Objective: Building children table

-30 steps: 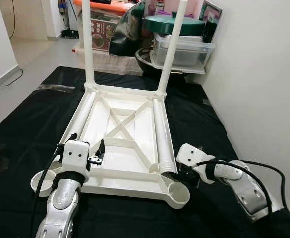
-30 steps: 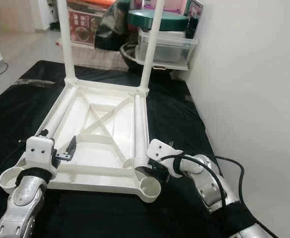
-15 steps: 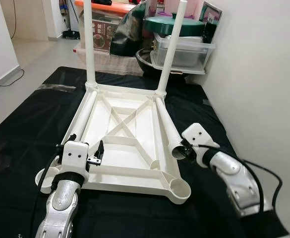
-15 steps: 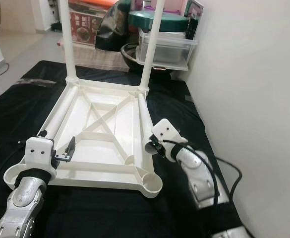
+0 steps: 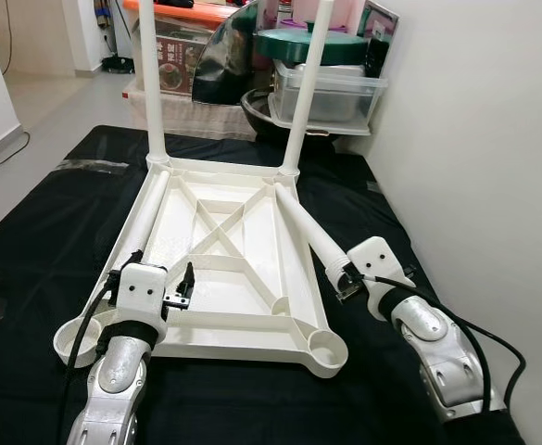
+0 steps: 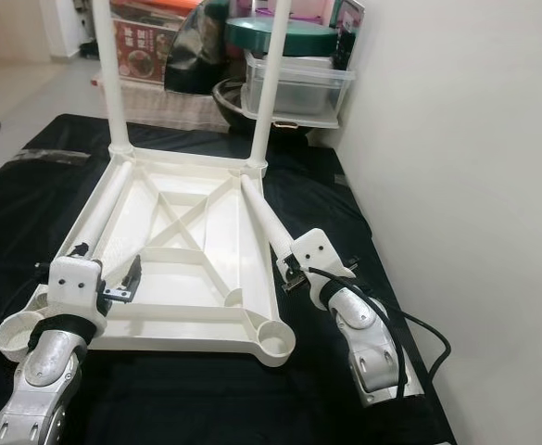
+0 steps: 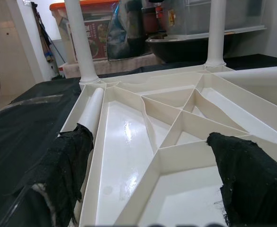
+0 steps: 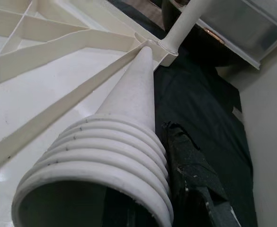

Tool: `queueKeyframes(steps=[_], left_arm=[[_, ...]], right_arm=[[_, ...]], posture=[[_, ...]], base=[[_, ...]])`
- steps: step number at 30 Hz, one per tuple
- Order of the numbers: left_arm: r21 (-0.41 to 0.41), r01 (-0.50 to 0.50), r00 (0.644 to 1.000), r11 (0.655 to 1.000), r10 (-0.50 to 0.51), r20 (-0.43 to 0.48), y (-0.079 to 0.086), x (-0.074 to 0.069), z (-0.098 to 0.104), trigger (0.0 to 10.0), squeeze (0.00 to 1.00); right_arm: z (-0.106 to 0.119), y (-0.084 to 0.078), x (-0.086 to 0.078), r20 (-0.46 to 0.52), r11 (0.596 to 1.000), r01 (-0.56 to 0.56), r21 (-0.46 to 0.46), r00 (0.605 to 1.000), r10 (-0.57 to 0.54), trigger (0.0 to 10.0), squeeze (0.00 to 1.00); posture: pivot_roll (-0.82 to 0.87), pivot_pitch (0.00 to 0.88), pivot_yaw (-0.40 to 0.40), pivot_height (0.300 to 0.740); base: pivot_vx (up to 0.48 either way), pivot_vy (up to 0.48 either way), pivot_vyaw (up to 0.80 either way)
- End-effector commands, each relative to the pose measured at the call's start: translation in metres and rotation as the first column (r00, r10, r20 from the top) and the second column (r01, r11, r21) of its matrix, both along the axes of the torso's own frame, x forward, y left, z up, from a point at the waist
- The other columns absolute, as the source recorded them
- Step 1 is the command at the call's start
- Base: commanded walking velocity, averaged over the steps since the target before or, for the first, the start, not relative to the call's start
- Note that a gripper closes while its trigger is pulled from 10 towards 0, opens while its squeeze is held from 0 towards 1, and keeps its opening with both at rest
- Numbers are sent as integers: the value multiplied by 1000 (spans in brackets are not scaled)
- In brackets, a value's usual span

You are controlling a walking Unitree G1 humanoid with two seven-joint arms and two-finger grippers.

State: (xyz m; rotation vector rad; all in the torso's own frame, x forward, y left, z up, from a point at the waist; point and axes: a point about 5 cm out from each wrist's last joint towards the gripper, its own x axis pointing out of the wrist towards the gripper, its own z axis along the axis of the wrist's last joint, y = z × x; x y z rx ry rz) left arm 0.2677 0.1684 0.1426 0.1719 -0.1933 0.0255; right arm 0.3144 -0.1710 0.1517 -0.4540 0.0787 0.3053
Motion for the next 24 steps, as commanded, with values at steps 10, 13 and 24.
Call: queueKeyframes(steps=[10, 13, 24], left_arm=[[6, 6, 1000, 1000, -6, -10, 0, 0, -2, 10000, 0], [-27, 6, 1000, 1000, -6, -7, 2, 1, 0, 10000, 0], [-535, 224, 974, 814, -211, 87, -3, 3, 30, 10000, 0]], right_arm=[[34, -1, 4, 126, 981, -114, 156, 988, 95, 0, 0], [55, -16, 6, 181, 960, -159, 231, 976, 119, 0, 0], [80, -21, -3, 266, 667, -386, 637, 922, 280, 0, 0]], posture=[[50, 0, -122, 740], [44, 0, -116, 740], [65, 0, -124, 740]], base=[[0, 0, 0], [0, 0, 0], [0, 0, 0]])
